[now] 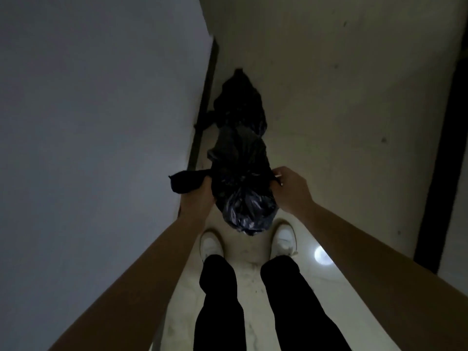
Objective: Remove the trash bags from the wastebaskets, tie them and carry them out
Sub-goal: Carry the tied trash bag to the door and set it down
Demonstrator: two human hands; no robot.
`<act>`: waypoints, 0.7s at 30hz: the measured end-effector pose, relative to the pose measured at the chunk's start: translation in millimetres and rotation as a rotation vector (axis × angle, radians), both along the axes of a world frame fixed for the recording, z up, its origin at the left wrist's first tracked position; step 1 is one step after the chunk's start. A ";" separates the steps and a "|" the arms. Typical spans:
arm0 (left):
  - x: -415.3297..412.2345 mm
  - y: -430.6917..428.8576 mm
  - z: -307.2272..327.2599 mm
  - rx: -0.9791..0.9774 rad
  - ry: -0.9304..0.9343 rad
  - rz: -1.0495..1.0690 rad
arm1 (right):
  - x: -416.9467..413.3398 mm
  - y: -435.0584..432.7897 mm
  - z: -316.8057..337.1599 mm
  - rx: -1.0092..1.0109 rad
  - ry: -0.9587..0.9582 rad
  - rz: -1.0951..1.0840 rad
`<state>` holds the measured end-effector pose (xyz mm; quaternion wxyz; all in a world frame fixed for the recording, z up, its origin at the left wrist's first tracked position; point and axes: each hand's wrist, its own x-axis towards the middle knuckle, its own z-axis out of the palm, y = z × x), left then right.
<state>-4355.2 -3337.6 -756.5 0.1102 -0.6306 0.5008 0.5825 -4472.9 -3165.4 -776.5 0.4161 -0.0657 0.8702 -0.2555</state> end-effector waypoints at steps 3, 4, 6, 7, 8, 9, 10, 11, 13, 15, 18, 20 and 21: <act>9.0 -13.3 -74.8 0.028 -0.031 0.027 | 16.5 -19.5 -80.3 0.017 -0.020 0.066; 9.9 -18.9 -92.5 0.012 -0.034 0.013 | 20.5 -27.0 -101.5 0.009 -0.011 0.093; 10.5 -33.2 -121.9 -0.060 -0.018 -0.028 | 25.4 -44.1 -133.9 -0.015 0.009 0.119; 11.9 -42.6 -138.3 -0.105 -0.018 -0.039 | 27.7 -55.2 -151.0 -0.027 0.012 0.107; 11.2 -51.0 -149.5 -0.156 -0.010 -0.050 | 27.3 -64.9 -162.7 -0.035 0.012 0.082; 10.1 -57.4 -156.3 -0.197 -0.004 -0.068 | 25.6 -72.3 -169.7 -0.040 0.003 0.056; 11.6 -63.5 -168.8 -0.231 -0.001 -0.083 | 25.1 -80.0 -180.8 -0.039 -0.016 0.039; 13.5 -68.1 -181.6 -0.239 -0.013 -0.098 | 24.8 -85.8 -194.0 -0.034 -0.041 0.035; 20.4 -72.9 -202.8 -0.210 -0.068 -0.140 | 24.3 -88.8 -213.2 0.008 -0.098 0.089; 30.7 -72.6 -220.7 -0.134 -0.132 -0.203 | 26.2 -84.1 -228.8 0.067 -0.132 0.128; 44.9 -69.6 -228.1 -0.129 -0.161 -0.385 | 32.3 -70.3 -234.9 0.106 -0.156 0.136; 53.1 -69.2 -218.8 -0.241 -0.119 -0.425 | 37.2 -59.6 -224.4 0.104 -0.146 0.183; 53.6 -69.8 -206.7 -0.297 -0.103 -0.434 | 36.5 -55.9 -215.0 0.103 -0.129 0.215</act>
